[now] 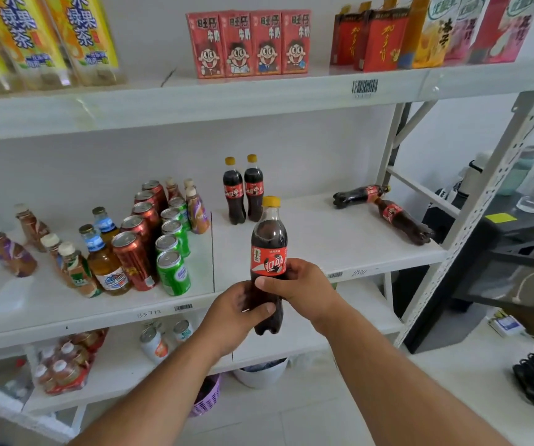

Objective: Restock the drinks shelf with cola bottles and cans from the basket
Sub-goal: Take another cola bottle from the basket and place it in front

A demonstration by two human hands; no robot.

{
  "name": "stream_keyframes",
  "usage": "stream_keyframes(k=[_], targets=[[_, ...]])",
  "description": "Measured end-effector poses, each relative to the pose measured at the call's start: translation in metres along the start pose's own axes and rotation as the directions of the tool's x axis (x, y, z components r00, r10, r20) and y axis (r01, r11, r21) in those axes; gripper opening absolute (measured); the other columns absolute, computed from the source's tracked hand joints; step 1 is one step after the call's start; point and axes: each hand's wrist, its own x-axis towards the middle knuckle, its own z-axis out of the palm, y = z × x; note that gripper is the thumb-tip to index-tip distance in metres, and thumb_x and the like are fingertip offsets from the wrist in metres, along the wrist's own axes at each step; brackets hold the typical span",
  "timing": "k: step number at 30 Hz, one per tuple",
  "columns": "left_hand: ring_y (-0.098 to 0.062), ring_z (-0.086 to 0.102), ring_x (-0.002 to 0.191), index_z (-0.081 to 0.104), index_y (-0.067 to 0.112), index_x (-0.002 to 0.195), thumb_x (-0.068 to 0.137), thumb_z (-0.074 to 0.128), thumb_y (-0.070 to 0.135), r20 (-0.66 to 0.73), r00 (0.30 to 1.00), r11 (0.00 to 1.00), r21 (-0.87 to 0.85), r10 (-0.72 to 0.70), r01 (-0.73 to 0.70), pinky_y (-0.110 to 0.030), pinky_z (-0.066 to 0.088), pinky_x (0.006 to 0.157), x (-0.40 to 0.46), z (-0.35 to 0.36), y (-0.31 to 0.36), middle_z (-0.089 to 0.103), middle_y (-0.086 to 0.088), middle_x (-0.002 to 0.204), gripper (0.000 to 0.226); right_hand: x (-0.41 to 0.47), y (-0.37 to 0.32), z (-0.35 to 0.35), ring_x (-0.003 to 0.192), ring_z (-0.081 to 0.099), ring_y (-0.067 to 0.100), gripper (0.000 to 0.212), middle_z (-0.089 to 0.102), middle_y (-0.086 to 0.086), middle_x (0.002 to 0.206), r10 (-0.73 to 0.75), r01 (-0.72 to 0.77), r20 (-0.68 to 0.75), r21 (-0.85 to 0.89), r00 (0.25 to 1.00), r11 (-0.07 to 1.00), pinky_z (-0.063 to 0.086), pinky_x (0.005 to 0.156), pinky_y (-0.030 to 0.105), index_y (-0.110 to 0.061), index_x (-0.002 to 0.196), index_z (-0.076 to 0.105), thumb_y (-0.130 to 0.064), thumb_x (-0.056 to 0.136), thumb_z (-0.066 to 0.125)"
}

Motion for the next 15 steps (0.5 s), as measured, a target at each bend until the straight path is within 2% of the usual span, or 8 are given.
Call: stream_keyframes(k=[7,12,15], targets=[[-0.002,0.07,0.114,0.066,0.031,0.121,0.088,0.082,0.017,-0.079,0.995,0.998,0.005,-0.057,0.058,-0.035,0.053,0.106,0.055,0.029,0.002,0.077,0.013,0.117,0.039,0.061,0.012,-0.044,0.103,0.077,0.016,0.038,0.081,-0.004,0.105,0.025,-0.024,0.076,-0.01,0.997,1.0,0.056,0.104,0.043,-0.022,0.116,0.076,-0.025,0.08,0.089],[-0.006,0.07,0.116,0.068,0.03,0.122,0.087,0.081,0.018,-0.103,0.992,0.996,0.047,-0.07,0.075,-0.042,0.052,0.108,0.089,0.024,-0.005,0.077,0.011,0.118,0.039,0.098,0.018,-0.05,0.101,0.077,0.014,0.04,0.081,-0.005,0.105,0.044,-0.044,0.104,-0.008,0.994,0.999,0.057,0.099,0.036,-0.02,0.117,0.076,-0.023,0.08,0.089],[-0.007,0.069,0.117,0.068,0.031,0.123,0.088,0.08,0.017,-0.109,0.991,0.996,0.034,-0.074,0.078,-0.041,0.053,0.107,0.11,0.018,-0.012,0.077,0.012,0.118,0.039,0.12,0.021,-0.05,0.1,0.077,0.014,0.037,0.082,-0.004,0.104,0.051,-0.05,0.11,-0.004,0.993,0.999,0.058,0.096,0.033,-0.019,0.116,0.076,-0.02,0.081,0.089]])
